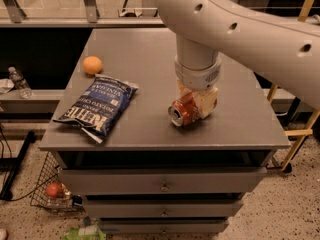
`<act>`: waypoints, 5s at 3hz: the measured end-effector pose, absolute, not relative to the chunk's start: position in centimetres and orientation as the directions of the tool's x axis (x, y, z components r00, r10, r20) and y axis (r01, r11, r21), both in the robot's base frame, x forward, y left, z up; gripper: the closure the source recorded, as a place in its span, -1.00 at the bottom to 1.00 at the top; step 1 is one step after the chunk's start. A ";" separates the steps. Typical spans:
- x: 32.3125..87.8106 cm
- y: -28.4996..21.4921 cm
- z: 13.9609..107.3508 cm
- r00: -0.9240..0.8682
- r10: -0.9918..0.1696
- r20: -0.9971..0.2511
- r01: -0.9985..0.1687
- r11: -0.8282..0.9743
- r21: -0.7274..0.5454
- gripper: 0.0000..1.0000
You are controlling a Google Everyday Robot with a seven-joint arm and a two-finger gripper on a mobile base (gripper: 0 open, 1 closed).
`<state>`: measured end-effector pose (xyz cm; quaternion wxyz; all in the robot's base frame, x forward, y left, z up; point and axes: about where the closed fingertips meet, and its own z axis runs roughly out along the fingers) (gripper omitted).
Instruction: Place coke can upright
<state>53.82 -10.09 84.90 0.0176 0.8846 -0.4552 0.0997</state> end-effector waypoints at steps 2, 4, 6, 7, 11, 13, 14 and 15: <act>55.2 -9.4 88.7 0.450 -0.887 -0.101 -0.893 -0.446 -0.060 1.00; 56.5 -10.2 92.4 0.034 -0.919 -0.392 -0.999 -0.017 -0.047 1.00; 56.0 -12.2 91.8 -0.266 -0.746 -0.610 -0.960 0.261 0.100 1.00; 55.3 -12.5 91.3 -0.301 -0.620 -0.724 -0.943 0.306 0.130 1.00; 54.3 -12.8 87.5 -0.197 -0.417 -0.887 -0.905 0.425 0.002 1.00; 54.7 -12.8 86.0 -0.190 -0.319 -0.928 -0.891 0.454 0.026 1.00; 54.8 -12.8 85.6 -0.181 -0.273 -0.945 -0.884 0.466 0.035 1.00; 54.8 -12.8 85.1 -0.181 -0.238 -0.954 -0.879 0.474 0.048 1.00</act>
Offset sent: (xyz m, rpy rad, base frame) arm 0.0095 -0.0001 0.0990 0.4500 0.3942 -0.3498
